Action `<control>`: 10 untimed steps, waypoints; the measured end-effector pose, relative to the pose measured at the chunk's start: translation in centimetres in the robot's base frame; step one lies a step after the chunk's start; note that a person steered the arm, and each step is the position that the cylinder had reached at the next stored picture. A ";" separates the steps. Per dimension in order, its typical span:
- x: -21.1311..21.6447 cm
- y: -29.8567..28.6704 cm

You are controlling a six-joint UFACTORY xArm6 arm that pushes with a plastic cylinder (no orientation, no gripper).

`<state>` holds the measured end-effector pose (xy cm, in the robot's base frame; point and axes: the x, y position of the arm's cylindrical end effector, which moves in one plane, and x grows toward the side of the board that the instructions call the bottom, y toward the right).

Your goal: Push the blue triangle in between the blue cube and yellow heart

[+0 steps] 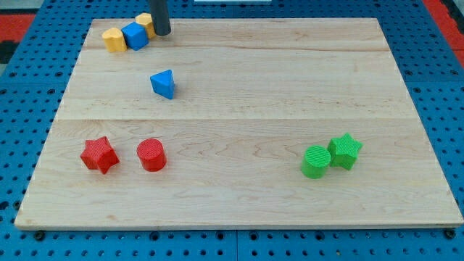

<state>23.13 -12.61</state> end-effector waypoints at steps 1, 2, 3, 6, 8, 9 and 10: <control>2.7 11.5; 12.8 14.1; 17.4 8.4; 15.6 2.7; 16.3 -6.5; 13.9 -10.4; 11.0 -10.0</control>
<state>34.11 -22.60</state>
